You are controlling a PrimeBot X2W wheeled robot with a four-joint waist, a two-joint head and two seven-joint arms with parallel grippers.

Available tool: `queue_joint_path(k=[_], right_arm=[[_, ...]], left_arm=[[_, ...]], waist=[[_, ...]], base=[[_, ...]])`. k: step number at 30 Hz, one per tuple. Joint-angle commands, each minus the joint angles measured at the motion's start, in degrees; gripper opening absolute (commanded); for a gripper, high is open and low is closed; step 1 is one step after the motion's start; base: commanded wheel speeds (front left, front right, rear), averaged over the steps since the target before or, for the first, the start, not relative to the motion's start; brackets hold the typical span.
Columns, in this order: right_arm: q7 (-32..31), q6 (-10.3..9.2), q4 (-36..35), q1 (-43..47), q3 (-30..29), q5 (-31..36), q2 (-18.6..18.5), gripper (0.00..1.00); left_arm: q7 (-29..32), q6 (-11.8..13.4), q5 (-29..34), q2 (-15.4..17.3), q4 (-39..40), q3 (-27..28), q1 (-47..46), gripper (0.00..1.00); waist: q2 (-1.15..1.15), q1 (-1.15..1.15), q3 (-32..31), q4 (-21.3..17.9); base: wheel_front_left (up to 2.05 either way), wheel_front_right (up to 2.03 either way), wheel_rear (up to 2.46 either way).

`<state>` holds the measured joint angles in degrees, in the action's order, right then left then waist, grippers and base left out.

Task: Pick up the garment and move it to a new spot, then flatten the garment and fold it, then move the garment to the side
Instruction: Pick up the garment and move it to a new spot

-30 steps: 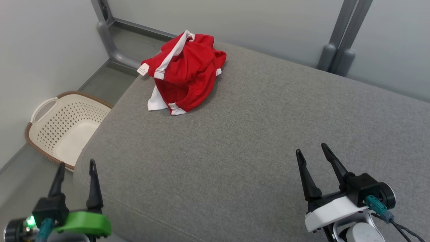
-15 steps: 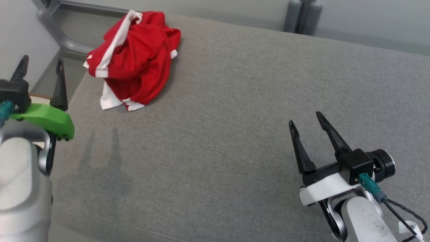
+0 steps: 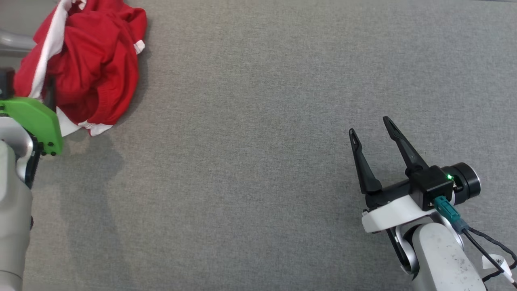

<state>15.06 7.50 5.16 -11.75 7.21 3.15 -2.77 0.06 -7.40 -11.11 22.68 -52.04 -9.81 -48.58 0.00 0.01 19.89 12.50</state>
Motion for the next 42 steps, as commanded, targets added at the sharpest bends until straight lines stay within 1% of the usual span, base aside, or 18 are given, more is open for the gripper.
queue_joint_path(k=[1,4,5,6,7,8,16,21,25,29,34,37,42], right_arm=[[0.18,-0.02,-0.46,-0.81,0.0,-0.12,-0.2,1.0],[0.18,-0.02,-0.55,-1.15,-0.03,-0.42,-0.2,1.0],[0.18,-0.02,-0.54,-1.21,-0.05,-0.5,-0.2,1.0],[0.18,-0.02,-0.45,-1.26,-0.18,-0.6,-0.2,1.0],[0.18,-0.02,-0.35,-1.22,-0.22,-0.67,-0.2,1.0],[0.18,-0.02,-0.2,-1.18,-0.31,-0.76,-0.2,1.0],[0.18,-0.02,0.69,-0.52,0.05,-2.17,-0.2,1.0],[0.18,-0.02,1.44,1.08,-0.84,-3.88,-0.22,1.0],[0.18,-0.02,1.82,2.73,-2.25,-4.97,-0.2,1.0],[0.18,-0.02,2.13,4.72,-3.6,-5.89,-0.19,1.0],[0.18,-0.02,2.29,7.58,-5.25,-7.04,-0.18,1.0],[0.18,-0.02,2.1,8.7,-6.15,-7.42,-0.2,1.0],[0.18,-0.02,2.11,9.56,-6.94,-7.9,-0.19,1.0]], left_arm=[[-0.67,0.06,-0.67,0.75,-1.05,0.4,-1.6,1.0],[-0.8,0.36,-1.31,1.0,-4.16,0.75,-2.16,1.0],[-0.82,0.35,-1.39,1.03,-4.91,0.75,-2.4,0.81],[-1.04,0.34,-1.47,0.73,-5.46,0.53,-2.55,0.4],[-1.29,0.33,-1.52,0.6,-5.91,0.39,-2.67,0.07],[-1.47,0.31,-1.61,0.72,-6.47,0.29,-2.83,0.0],[-6.5,1.03,-0.39,2.25,-8.07,-0.7,-4.26,0.0],[-9.9,2.5,1.48,3.58,-7.14,-2.26,-5.92,0.0],[-11.69,3.36,4.04,4.23,-5.79,-4.7,-7.4,0.0],[-12.91,2.95,6.94,4.57,-3.57,-7.81,-8.77,0.0],[-13.71,1.79,8.96,3.32,0.43,-11.54,-9.73,0.0],[-14.06,1.07,9.61,1.9,3.78,-13.81,-10.3,0.0],[-14.37,0.31,8.96,-0.55,9.48,-17.78,-9.5,0.0]], waist=[[0.0,-0.01,2.12,-2.02],[0.0,-0.01,2.32,-2.28],[0.0,-0.01,2.29,-2.32],[0.0,-0.01,2.13,-2.3],[0.0,-0.01,1.98,-2.27],[0.0,-0.01,1.71,-2.23],[0.0,-0.01,-2.39,-2.13],[0.0,-0.01,-7.27,-2.66],[0.0,-0.01,-11.69,-3.74],[0.0,-0.01,-16.01,-5.5],[0.0,-0.01,-19.95,-8.28],[0.0,-0.01,-20.85,-9.96],[0.0,-0.01,-21.35,-12.54]], base=[[0.0,0.0,0.0],[0.0,0.0,0.0],[0.0,0.0,0.0],[0.0,0.0,0.0],[0.0,0.0,0.0],[0.0,0.0,0.0],[0.0,0.0,0.0],[0.0,0.0,0.0],[0.0,0.0,0.0],[0.0,0.0,0.0],[0.0,0.0,0.0],[0.0,0.0,0.0],[0.0,0.0,0.0]])
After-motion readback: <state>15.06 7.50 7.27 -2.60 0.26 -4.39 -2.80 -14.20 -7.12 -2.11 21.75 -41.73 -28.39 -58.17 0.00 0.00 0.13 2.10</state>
